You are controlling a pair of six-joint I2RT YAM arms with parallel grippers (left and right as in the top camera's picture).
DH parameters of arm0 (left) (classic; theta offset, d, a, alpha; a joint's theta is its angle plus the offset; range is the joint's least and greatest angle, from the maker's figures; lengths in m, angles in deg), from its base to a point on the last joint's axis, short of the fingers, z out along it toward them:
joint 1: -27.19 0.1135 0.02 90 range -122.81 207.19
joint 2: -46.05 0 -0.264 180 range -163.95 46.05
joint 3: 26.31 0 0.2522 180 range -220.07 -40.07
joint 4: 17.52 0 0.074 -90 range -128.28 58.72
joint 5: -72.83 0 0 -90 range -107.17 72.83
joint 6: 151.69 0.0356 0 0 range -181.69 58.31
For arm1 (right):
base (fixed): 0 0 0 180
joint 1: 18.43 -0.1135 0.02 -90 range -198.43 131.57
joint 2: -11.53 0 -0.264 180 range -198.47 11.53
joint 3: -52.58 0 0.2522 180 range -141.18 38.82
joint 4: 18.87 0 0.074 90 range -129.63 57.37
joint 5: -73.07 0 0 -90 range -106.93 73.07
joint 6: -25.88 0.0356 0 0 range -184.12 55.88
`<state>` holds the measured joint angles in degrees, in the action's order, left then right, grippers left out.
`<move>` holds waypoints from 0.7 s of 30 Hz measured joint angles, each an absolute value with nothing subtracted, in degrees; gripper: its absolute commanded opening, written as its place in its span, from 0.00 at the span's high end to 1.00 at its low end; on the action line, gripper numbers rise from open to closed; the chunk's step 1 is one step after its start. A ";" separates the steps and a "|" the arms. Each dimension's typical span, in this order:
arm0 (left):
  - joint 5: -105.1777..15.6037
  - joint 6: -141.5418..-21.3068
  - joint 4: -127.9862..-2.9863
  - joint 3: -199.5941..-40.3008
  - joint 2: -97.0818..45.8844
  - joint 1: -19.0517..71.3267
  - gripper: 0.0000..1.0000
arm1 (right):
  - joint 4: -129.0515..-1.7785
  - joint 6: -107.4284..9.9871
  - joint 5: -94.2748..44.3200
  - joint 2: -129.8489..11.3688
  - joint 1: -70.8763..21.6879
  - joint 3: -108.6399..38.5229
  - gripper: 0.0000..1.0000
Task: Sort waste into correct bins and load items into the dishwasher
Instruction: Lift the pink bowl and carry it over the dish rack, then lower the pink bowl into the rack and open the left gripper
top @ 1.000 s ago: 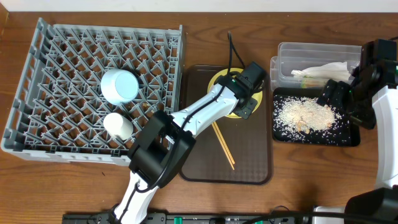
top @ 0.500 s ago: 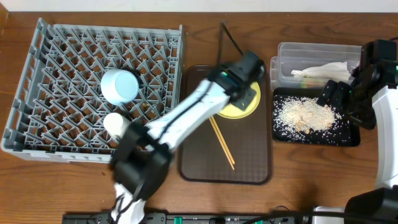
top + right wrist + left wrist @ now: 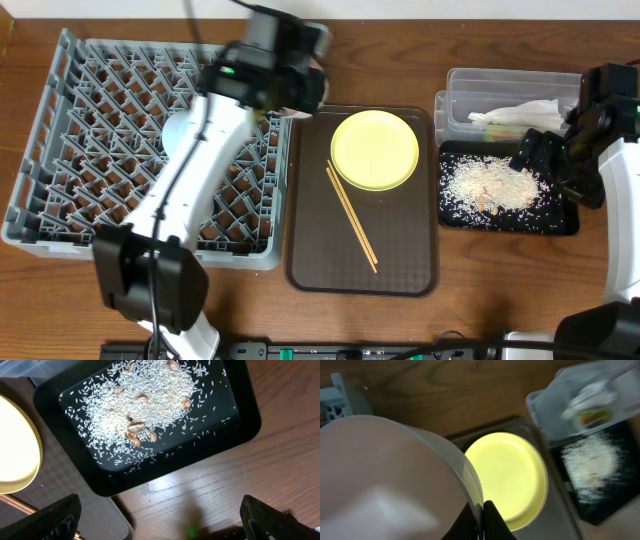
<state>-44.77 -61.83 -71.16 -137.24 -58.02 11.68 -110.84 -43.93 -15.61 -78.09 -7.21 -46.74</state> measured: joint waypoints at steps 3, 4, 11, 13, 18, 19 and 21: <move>-52.98 -61.83 -70.41 -137.24 -58.00 16.82 0.93 | -110.84 -43.93 -15.61 -78.09 -7.21 -46.74 0.01; -55.74 -61.87 -70.07 -137.24 -58.02 18.48 0.93 | -110.84 -43.93 -15.61 -78.09 -7.21 -46.74 0.01; -72.68 -63.18 -68.34 -137.24 -59.86 27.96 0.93 | -110.87 -43.91 -15.61 -78.09 -7.21 -46.74 0.01; -76.50 -64.10 -68.32 -137.24 -61.41 30.17 0.93 | -110.98 -43.91 -15.61 -78.09 -7.21 -46.74 0.01; -83.74 -66.44 -68.34 -137.24 -65.65 34.37 0.93 | -111.04 -43.93 -15.61 -78.09 -7.19 -46.74 0.01; -84.72 -66.90 -68.32 -137.24 -66.37 34.93 0.92 | -111.06 -43.93 -15.61 -78.09 -7.19 -46.74 0.01; -87.12 -67.99 -68.32 -137.24 -68.19 36.29 0.92 | -111.09 -43.93 -15.61 -78.09 -7.21 -46.74 0.01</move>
<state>-87.12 -67.99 -68.32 -137.24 -68.19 36.29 -111.09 -43.93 -15.61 -78.09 -7.21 -46.74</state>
